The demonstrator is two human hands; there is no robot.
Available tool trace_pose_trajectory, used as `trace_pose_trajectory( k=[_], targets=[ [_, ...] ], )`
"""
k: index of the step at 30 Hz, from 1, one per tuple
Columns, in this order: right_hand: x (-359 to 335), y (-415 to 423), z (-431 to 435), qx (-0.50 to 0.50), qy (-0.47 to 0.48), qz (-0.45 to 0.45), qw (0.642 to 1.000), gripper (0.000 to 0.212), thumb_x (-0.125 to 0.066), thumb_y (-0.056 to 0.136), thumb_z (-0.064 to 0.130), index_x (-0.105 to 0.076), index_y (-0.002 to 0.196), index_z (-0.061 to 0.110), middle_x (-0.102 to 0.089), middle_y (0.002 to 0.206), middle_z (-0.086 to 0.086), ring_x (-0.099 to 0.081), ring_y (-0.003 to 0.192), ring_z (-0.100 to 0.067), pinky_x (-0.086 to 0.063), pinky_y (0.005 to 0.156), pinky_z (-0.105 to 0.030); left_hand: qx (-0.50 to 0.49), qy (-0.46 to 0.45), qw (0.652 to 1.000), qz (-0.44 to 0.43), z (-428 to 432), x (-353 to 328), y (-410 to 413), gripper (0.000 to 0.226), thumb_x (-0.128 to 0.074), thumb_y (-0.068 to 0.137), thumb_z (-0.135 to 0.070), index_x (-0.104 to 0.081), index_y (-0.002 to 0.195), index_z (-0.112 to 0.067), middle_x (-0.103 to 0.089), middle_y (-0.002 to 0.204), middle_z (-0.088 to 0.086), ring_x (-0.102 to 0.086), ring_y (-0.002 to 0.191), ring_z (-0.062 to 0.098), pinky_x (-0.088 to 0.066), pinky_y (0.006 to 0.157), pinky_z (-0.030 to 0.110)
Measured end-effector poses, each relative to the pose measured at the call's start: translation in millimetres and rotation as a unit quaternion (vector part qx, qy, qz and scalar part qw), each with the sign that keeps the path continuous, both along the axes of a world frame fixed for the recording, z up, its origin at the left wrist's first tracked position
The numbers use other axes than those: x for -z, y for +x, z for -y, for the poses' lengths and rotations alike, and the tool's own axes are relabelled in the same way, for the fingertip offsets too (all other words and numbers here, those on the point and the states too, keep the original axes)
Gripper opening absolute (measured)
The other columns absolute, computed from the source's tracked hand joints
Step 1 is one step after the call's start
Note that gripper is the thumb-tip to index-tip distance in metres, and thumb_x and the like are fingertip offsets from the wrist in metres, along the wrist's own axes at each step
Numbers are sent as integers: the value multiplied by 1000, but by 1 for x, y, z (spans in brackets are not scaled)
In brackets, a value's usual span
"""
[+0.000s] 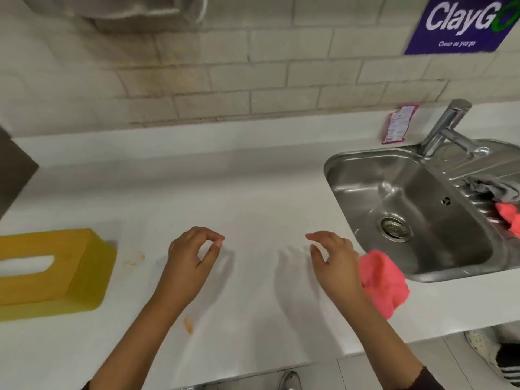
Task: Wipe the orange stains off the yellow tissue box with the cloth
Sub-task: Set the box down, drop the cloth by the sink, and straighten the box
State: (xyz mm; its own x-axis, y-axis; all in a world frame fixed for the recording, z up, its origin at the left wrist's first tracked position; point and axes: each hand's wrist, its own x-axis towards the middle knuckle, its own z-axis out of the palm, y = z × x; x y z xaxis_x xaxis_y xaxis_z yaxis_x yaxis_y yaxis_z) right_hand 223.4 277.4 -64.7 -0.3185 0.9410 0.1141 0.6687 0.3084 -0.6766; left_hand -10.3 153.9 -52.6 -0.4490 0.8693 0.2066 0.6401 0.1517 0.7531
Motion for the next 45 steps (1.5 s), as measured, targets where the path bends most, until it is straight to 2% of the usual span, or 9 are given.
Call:
trace_pose_trajectory(
  k=[6,13,16,19,24,26,30,34,45],
  targets=[
    [-4,-125,67,-169,-79,-80,979,31,-55,93,24,-55,124,28,-53,127,13,-48,118,-9,-42,101,-41,-83,-1,996,-10,93,-7,-90,16,-54,91,-27,-58,90,-42,-59,99,-23,-53,102,-2,-38,86,10],
    [1,-239,151,-288,-96,-98,948,41,-56,88,45,-40,126,49,-30,132,28,-42,120,2,-37,100,-21,-147,33,988,-28,197,-13,-183,10,-56,89,-30,-64,93,-35,-56,104,-27,-47,106,-4,-34,82,0],
    [5,-279,182,-303,-84,-85,945,50,-55,85,51,-38,132,42,-20,135,32,-34,120,7,-33,99,-20,-167,21,985,-43,232,-7,-224,23,-62,87,-22,-60,94,-44,-51,110,-27,-44,109,-4,-30,87,0],
    [6,-295,196,-319,-73,-71,942,57,-53,83,59,-36,133,40,-11,136,40,-27,120,12,-34,99,-20,-175,-1,984,-37,245,4,-242,25,-64,83,-34,-57,101,-49,-48,118,-18,-39,113,1,-32,90,11],
    [4,-321,218,-342,-41,-2,939,66,-60,83,50,-33,141,34,-11,157,9,-33,135,-15,-37,108,-39,-197,-39,979,-20,268,16,-274,57,-67,73,-55,-49,125,-42,-33,143,-10,-30,129,11,-30,105,38],
    [6,-325,221,-345,-10,43,938,64,-60,85,44,-33,142,33,-9,158,6,-30,137,-19,-33,111,-39,-185,-41,982,11,271,21,-278,67,-66,69,-59,-43,130,-45,-28,145,-13,-29,132,11,-30,106,39],
    [12,-326,220,-349,6,61,935,59,-60,89,33,-34,142,32,-5,157,10,-26,139,-18,-26,113,-28,-161,-13,984,77,268,32,-279,63,-65,67,-53,-41,126,-49,-25,138,-22,-30,124,-12,-33,104,28],
    [17,-331,214,-347,1,46,937,59,-61,89,28,-34,141,32,-1,152,16,-25,140,-17,-25,113,-28,-170,3,980,103,261,35,-285,61,-68,65,-47,-43,120,-50,-28,137,-18,-34,126,3,-32,102,28],
    [16,-383,163,-356,-5,80,931,55,-53,94,29,-30,144,24,-5,159,1,-26,136,-25,-30,111,-34,-197,-7,974,109,208,44,-337,61,-75,70,-37,-50,126,-39,-29,138,-19,-31,124,2,-32,100,26]
  ],
)
